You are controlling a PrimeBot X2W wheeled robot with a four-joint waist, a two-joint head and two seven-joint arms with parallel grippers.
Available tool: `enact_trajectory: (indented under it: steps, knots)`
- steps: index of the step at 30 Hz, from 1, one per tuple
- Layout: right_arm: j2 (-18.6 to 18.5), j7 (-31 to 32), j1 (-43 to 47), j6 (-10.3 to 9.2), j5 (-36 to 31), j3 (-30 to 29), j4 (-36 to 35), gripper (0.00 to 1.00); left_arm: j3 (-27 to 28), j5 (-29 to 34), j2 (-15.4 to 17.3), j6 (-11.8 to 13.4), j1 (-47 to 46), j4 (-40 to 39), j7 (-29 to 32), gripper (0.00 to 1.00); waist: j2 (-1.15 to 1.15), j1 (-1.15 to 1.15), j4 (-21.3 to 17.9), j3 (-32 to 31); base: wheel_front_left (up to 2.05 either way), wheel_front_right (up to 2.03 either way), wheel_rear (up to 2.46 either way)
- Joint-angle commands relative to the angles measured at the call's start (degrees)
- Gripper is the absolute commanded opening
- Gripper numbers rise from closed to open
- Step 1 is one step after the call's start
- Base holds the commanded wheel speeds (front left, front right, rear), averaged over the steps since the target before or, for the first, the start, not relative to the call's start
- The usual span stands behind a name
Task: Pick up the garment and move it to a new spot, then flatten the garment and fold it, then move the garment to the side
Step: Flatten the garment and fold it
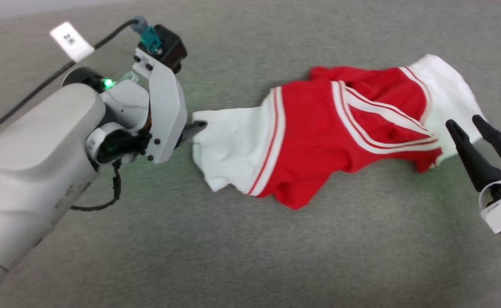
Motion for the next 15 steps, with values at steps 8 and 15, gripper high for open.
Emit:
enact_trajectory:
  steps: [8,15]
  knots:
    - [2.5,1.8,2.5,0.00,-2.5,-2.5,-2.7,1.00,-6.0,-5.5,0.3,0.0,-1.8,4.7,4.1,1.00,0.00,0.00,-5.7,3.8,0.00,0.00,0.00]
    - [3.7,3.8,2.7,0.00,-4.1,-4.4,-3.5,1.00,-8.9,-9.4,0.4,-0.1,-2.2,2.3,6.7,0.00,0.00,0.00,-4.4,2.9,0.00,0.00,0.00]
